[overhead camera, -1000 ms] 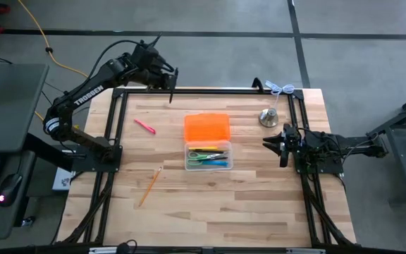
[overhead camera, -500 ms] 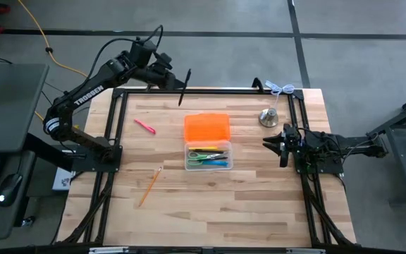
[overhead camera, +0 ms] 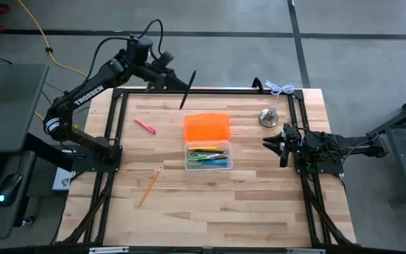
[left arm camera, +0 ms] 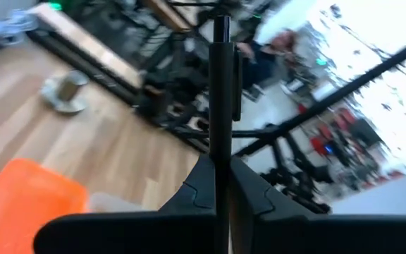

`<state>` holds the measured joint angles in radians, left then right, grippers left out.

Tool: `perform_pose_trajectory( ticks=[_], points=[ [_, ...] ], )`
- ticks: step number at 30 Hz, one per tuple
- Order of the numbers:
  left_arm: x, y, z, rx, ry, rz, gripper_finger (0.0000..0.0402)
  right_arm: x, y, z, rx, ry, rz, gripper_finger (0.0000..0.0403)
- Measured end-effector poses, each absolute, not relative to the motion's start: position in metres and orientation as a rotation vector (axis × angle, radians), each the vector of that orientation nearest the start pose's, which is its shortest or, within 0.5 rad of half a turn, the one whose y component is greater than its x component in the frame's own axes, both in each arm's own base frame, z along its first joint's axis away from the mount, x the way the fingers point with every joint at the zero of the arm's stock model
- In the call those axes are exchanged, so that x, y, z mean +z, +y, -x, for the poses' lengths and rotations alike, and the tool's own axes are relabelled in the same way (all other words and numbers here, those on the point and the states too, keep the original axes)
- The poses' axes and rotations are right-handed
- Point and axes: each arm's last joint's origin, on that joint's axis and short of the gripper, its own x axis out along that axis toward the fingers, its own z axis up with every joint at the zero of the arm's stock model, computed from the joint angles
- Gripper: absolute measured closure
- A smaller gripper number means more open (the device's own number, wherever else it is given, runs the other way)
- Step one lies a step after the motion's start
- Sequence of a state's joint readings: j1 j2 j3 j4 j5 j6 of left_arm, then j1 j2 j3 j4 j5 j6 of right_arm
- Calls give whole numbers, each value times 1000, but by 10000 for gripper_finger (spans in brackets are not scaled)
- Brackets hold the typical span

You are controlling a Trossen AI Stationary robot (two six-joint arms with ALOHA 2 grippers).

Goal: Pick & place school supplies into a supply box
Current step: Put the black pen into the orange supply box

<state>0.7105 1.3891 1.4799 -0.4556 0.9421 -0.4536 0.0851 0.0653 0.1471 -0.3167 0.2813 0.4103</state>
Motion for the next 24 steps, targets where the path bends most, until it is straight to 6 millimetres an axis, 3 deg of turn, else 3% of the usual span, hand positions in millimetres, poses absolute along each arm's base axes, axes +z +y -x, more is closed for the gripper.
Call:
perform_pose_trajectory(
  ticks=[10, 24],
  points=[
    [428, 168, -237, -383, 231, 651, 362, 178, 0, -89, -240, 188, -364, 308],
    [447, 136, -256, -615, 166, 538, 362, 178, 0, -89, -240, 188, -364, 308]
  ],
)
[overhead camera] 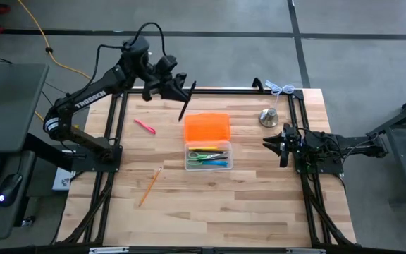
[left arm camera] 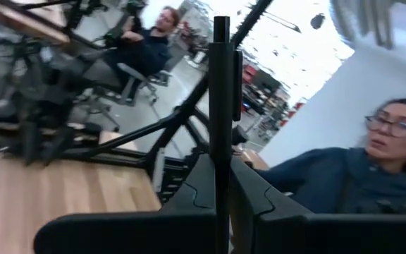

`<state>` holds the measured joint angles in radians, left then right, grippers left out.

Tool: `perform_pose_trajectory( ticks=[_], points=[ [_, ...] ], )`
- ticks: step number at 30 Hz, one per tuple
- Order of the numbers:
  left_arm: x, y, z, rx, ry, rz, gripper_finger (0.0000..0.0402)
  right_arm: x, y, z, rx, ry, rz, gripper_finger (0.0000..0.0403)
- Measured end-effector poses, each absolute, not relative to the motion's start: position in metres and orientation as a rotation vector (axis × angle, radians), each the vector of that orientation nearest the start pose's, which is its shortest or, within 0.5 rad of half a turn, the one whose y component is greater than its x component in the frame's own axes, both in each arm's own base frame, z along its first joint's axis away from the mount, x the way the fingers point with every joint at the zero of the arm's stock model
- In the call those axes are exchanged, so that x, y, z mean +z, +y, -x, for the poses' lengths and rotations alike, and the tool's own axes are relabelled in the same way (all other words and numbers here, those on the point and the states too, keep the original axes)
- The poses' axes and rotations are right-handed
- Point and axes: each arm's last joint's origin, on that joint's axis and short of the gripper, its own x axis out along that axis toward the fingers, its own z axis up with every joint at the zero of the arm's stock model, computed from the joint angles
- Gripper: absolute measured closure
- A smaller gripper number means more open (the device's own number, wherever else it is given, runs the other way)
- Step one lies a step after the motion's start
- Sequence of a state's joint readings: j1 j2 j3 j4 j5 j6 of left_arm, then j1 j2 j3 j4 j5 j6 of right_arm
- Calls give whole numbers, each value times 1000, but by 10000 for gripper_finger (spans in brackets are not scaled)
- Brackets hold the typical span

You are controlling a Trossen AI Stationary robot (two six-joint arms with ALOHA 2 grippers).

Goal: Pick & place school supplies into a supply box
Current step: Put the black pen into the orange supply box

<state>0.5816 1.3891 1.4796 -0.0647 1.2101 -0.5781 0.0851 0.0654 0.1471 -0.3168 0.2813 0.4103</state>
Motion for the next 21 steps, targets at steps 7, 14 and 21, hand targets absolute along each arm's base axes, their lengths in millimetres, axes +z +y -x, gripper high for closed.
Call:
perform_pose_trajectory(
  ticks=[7, 14, 21],
  points=[
    [459, 116, -264, -729, 118, 482, 362, 178, 0, -89, -240, 188, -364, 308],
    [469, 99, -268, -811, 72, 440, 362, 178, 0, -89, -239, 188, -364, 308],
    [471, 97, -268, -810, 64, 444, 362, 178, 0, -89, -238, 189, -354, 308]
  ],
)
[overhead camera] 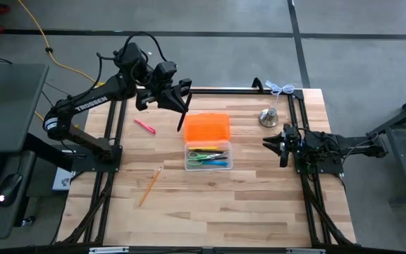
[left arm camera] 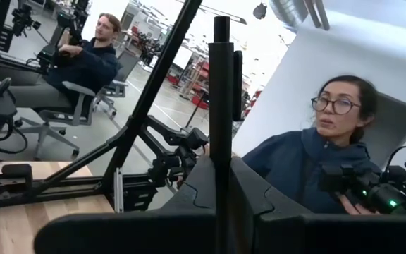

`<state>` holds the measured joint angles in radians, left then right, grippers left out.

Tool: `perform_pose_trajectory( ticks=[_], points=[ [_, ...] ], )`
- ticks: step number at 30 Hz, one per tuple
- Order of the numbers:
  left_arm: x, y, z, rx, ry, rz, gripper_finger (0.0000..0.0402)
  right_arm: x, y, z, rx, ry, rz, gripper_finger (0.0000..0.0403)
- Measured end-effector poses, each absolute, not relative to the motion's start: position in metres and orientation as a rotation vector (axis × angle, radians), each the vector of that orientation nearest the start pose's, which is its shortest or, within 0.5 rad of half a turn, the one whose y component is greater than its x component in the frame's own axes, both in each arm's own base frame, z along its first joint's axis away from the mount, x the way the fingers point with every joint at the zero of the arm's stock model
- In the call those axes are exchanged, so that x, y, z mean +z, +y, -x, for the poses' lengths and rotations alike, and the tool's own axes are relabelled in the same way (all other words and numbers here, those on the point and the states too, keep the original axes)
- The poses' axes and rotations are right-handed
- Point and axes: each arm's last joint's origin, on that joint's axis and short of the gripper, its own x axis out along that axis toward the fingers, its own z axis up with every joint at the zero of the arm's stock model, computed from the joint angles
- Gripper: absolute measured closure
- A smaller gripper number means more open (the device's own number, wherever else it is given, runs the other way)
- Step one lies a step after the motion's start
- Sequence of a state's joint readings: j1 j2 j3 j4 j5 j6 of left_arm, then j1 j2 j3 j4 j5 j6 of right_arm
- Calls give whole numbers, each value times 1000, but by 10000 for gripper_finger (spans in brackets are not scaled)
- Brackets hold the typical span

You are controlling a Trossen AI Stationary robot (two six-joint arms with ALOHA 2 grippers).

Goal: Pick & place school supplies into a supply box
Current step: Put the black pen into the orange supply box

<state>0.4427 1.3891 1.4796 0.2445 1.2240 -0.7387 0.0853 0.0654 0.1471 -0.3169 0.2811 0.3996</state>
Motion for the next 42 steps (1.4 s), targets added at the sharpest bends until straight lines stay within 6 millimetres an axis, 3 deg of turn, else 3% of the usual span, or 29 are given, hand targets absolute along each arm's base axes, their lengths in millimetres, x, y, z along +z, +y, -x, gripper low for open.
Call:
perform_pose_trajectory(
  ticks=[12, 22, 34, 42],
  points=[
    [461, 100, -271, -751, 128, 530, 362, 178, 0, -89, -238, 190, -355, 308],
    [423, 103, -273, -487, 354, 715, 362, 178, 0, -89, -239, 189, -357, 308],
    [402, 105, -269, -236, 506, 829, 362, 178, 0, -89, -239, 189, -357, 308],
    [377, 110, -270, 7, 667, 877, 362, 178, 0, -89, -239, 189, -357, 308]
  ],
)
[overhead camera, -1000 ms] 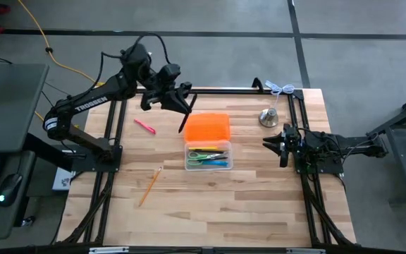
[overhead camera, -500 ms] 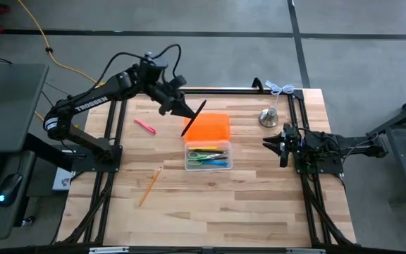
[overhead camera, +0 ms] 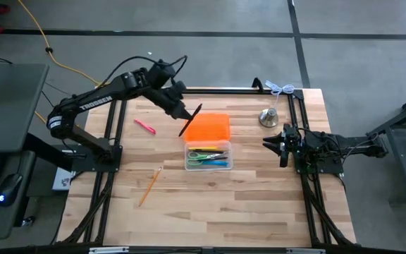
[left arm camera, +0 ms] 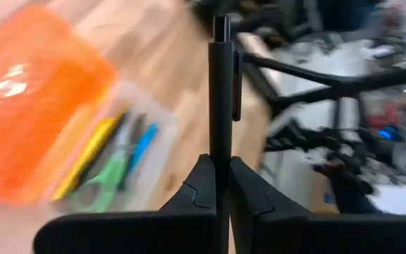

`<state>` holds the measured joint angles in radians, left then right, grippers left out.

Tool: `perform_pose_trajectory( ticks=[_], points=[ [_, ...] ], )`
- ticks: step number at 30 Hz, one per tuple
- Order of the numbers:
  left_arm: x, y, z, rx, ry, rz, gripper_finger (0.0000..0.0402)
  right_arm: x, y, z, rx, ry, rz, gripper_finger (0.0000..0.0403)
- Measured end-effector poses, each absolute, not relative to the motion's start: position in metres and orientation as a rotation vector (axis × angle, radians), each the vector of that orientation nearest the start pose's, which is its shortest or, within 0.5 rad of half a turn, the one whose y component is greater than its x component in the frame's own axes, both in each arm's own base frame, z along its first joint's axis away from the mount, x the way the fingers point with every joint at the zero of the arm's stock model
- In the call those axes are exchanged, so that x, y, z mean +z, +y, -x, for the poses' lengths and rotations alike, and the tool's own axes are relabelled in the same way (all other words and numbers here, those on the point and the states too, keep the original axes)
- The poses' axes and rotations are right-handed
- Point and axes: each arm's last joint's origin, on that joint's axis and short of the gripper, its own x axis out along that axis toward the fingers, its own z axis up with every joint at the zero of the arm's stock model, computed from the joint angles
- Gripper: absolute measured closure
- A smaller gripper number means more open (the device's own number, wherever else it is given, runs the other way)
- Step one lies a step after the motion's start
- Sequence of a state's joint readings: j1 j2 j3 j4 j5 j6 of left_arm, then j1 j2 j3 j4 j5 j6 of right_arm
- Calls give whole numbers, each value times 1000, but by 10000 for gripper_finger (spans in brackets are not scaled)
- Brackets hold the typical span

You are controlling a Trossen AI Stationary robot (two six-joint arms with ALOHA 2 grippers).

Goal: Pick & place school supplies into a supply box
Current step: Put the black pen into the orange supply box

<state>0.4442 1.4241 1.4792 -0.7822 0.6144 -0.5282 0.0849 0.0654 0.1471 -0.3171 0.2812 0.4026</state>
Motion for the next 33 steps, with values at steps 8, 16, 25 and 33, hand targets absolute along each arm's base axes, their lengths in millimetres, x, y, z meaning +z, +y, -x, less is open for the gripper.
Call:
perform_pose_trajectory(
  ticks=[8, 16, 25, 33],
  points=[
    [349, 107, -287, 196, 819, 841, 362, 178, 0, -89, -239, 189, -356, 308],
    [324, 97, -306, 348, 931, 751, 362, 178, 0, -89, -239, 189, -357, 308],
    [316, 80, -312, 462, 986, 655, 362, 178, 0, -89, -239, 189, -358, 308],
    [315, 68, -313, 470, 1002, 626, 362, 178, 0, -89, -240, 188, -365, 308]
  ],
)
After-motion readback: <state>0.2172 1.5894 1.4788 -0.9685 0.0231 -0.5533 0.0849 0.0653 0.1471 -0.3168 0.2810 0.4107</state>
